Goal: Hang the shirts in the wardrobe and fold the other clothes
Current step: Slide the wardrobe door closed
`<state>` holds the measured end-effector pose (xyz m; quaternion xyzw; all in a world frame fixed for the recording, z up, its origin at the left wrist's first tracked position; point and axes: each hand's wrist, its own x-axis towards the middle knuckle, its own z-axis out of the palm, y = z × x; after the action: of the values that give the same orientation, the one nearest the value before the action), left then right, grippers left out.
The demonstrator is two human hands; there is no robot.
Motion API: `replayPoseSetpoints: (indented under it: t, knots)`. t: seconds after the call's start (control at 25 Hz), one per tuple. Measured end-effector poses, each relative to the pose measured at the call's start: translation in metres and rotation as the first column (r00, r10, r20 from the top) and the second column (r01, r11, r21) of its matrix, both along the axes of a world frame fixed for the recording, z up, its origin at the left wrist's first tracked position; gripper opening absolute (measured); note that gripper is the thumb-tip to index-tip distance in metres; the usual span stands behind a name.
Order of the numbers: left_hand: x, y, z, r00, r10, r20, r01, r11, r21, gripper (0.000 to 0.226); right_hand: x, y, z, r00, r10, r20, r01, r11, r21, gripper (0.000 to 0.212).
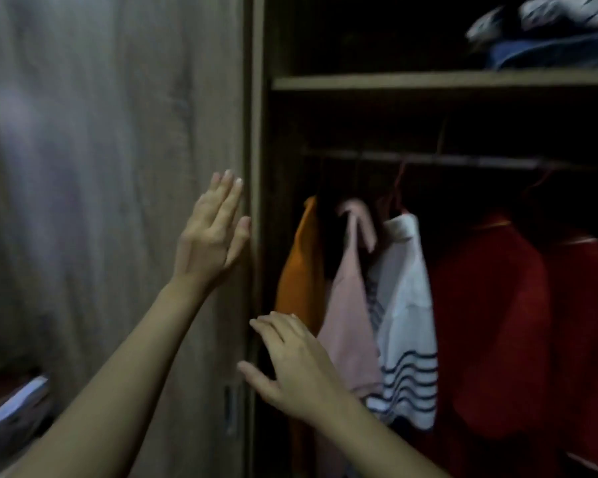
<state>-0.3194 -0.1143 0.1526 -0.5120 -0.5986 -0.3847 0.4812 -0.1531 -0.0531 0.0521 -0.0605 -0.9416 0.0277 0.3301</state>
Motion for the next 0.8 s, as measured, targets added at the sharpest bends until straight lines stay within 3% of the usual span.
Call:
replayPoseSetpoints:
  t: [0.12,0.2,0.32,0.44,0.52,0.64,0.72,0.8]
  knots:
    - [-0.033,-0.039,-0.066,0.977,0.179,0.115,-0.156,0.970,-0.186,0.052,-0.039,-0.032,-0.053,0.971,0.117,0.208,-0.119,0.993,-0.001,0.055]
    - [-0.043,-0.049,-0.090,0.959,0.239,0.152,-0.188,0.939,-0.287,0.055,-0.056,-0.042,-0.075,0.925,0.102,0.365,-0.126,0.991,0.042,0.052]
    - [-0.057,-0.047,-0.119,0.964,0.254,0.081,-0.202,0.894,-0.400,0.057,-0.078,-0.049,-0.110,0.836,0.004,0.549,-0.135,0.971,0.198,0.050]
    - [-0.072,-0.037,-0.135,0.970,0.242,0.030,-0.202,0.867,-0.456,0.060,-0.096,-0.036,-0.135,0.769,-0.132,0.625,-0.133,0.924,0.358,0.056]
    - [-0.080,-0.030,-0.140,0.972,0.232,0.037,-0.192,0.872,-0.451,0.061,-0.106,-0.028,-0.142,0.739,-0.228,0.635,-0.162,0.853,0.495,0.059]
    - [-0.087,-0.025,-0.149,0.977,0.207,0.044,-0.171,0.896,-0.411,0.061,-0.113,-0.026,-0.150,0.674,-0.404,0.618,-0.266,0.648,0.714,0.051]
    - [-0.092,-0.023,-0.160,0.978,0.205,0.038,-0.175,0.908,-0.381,0.060,-0.113,-0.028,-0.160,0.604,-0.495,0.625,-0.355,0.535,0.767,0.054]
    - [-0.098,-0.017,-0.166,0.976,0.218,-0.015,-0.211,0.920,-0.331,0.060,-0.115,-0.032,-0.156,0.603,-0.538,0.588,-0.407,0.426,0.808,0.059]
